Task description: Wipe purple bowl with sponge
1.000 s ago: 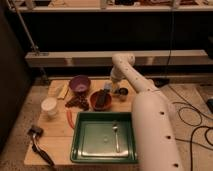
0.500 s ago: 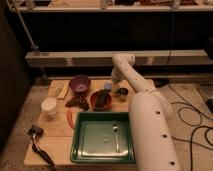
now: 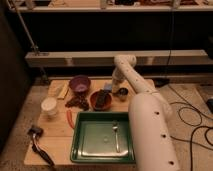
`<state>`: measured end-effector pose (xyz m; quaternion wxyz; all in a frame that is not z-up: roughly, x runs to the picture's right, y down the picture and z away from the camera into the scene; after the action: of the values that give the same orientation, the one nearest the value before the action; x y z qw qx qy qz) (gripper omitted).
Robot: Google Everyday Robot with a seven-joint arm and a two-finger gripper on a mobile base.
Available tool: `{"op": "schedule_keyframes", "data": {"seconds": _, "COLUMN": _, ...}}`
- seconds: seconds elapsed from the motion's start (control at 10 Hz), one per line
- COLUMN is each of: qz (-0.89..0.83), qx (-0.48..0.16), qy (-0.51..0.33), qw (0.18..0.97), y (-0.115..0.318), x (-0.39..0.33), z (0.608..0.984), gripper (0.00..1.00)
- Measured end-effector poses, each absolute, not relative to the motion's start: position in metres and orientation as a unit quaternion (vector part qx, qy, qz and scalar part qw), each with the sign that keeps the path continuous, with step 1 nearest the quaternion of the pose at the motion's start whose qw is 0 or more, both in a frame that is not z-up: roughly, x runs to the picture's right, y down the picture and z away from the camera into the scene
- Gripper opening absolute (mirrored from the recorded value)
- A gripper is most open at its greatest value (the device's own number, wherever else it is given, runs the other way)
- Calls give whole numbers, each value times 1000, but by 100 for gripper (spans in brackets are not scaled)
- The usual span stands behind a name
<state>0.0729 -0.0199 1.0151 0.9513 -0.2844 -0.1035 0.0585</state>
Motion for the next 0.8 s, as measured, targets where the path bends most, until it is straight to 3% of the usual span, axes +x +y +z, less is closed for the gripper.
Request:
{"op": "schedule_keyframes", "data": {"seconds": 0.2, "qz": 61, "qx": -282, "qy": -116, "qw": 950, "y": -27, "x": 71, "z": 1008, "gripper": 13}}
{"op": "schedule_keyframes", "data": {"seconds": 0.4, "qz": 57, "qx": -271, "qy": -130, "qw": 952, "y": -44, "x": 66, "z": 994, "gripper": 0}}
{"op": "schedule_keyframes", "data": {"seconds": 0.8, "qz": 32, "qx": -235, "qy": -170, "qw": 956, "y": -101, "x": 29, "z": 946, "gripper": 0}}
